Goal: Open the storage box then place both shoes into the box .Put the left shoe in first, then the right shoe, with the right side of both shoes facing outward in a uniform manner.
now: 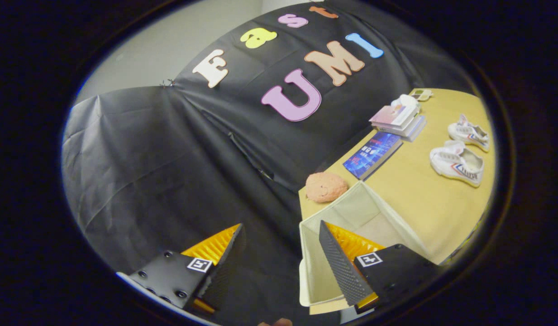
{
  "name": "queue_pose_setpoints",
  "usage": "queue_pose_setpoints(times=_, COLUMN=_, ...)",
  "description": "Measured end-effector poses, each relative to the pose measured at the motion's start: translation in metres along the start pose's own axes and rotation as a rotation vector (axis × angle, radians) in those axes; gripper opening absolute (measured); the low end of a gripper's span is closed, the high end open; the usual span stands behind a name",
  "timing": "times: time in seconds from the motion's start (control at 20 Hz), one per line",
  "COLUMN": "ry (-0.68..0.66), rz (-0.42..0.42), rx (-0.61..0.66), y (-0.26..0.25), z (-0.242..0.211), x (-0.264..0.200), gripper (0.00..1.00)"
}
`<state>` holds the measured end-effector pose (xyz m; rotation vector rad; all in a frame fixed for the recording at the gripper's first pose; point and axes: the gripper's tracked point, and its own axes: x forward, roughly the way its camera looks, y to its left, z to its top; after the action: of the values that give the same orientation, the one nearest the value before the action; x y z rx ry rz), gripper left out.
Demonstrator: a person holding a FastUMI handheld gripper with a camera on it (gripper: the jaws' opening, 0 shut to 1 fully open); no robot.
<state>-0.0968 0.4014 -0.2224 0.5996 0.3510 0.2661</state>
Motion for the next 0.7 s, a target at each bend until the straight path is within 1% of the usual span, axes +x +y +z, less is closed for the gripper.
queue_pose_setpoints(times=0.2, ry=-0.023, rz=-0.041, rx=-0.042, y=-0.05, z=0.029, x=-0.014, gripper=1.0)
queue_pose_setpoints(times=0.45, ry=-0.006, rz=-0.134, rx=-0.141, y=-0.14, z=0.07, x=-0.025, gripper=1.0)
queue_pose_setpoints(times=0.55, ry=0.022, rz=-0.166, rx=-0.168, y=-0.18, z=0.084, x=-0.032, gripper=1.0)
queue_pose_setpoints(times=0.7, ry=0.055, rz=-0.235, rx=-0.21, y=-0.242, z=0.106, x=-0.048, gripper=1.0)
